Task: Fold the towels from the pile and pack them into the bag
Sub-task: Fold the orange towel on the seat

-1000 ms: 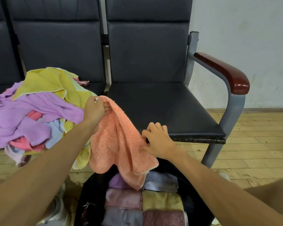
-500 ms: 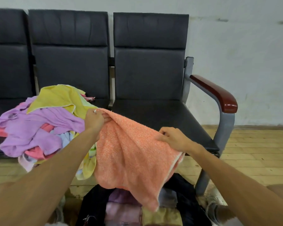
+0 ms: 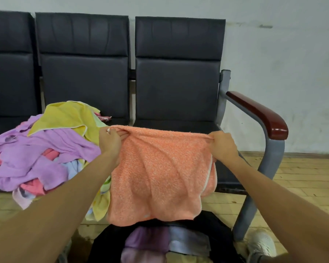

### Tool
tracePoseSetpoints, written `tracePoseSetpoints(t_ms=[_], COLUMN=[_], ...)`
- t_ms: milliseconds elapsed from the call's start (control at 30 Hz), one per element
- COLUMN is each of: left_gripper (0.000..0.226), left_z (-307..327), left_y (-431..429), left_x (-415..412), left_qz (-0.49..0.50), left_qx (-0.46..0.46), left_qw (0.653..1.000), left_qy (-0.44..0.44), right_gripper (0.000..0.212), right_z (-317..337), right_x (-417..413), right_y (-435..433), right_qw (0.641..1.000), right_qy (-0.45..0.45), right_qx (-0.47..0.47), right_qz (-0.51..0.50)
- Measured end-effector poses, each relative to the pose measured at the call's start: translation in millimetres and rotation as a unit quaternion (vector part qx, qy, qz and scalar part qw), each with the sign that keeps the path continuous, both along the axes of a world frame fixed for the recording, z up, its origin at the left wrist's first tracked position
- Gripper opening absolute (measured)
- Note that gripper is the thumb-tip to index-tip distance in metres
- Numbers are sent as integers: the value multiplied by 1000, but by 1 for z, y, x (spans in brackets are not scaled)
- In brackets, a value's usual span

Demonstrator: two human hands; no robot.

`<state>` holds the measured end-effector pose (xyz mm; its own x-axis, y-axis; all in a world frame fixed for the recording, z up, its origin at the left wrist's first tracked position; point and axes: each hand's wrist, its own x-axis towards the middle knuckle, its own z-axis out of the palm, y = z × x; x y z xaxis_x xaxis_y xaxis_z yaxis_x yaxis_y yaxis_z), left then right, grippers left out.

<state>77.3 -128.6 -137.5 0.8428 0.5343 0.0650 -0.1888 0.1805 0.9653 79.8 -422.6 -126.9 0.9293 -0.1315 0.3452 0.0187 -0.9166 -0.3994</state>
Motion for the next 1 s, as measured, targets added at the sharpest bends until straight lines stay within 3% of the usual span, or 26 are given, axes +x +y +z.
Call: tracePoseSetpoints(t_ms=[167, 233, 333, 400, 567, 733, 1000], left_gripper=[19, 16, 18, 18, 16, 23, 15], left_z=[-13, -16, -25, -34, -40, -31, -18], left_y=[-8, -8, -1, 7, 5, -2, 1], left_x=[30, 42, 58, 65, 54, 27, -38], left_qz=[6, 9, 12, 28, 66, 70, 73], left_qx=[8, 22, 67, 143, 257, 246, 198], left_qw=[1000, 1000, 998, 989, 961, 964, 977], left_qy=[-21, -14, 12, 34, 76, 71, 25], right_gripper=[23, 25, 22, 20, 18, 15, 23], right_z=[-10, -15, -24, -32, -56, -58, -26], right_x=[48, 62, 71, 72, 63, 31, -30], right_y=[3, 5, -1, -7, -19, -23, -23], right_qw=[975, 966, 977, 983, 982, 982, 997], right_qy=[-48, -64, -64, -59, -27, -1, 5], right_qx=[209, 242, 197, 167, 173, 168, 68], right_qz=[-53, -65, -59, -50, -63, -83, -35])
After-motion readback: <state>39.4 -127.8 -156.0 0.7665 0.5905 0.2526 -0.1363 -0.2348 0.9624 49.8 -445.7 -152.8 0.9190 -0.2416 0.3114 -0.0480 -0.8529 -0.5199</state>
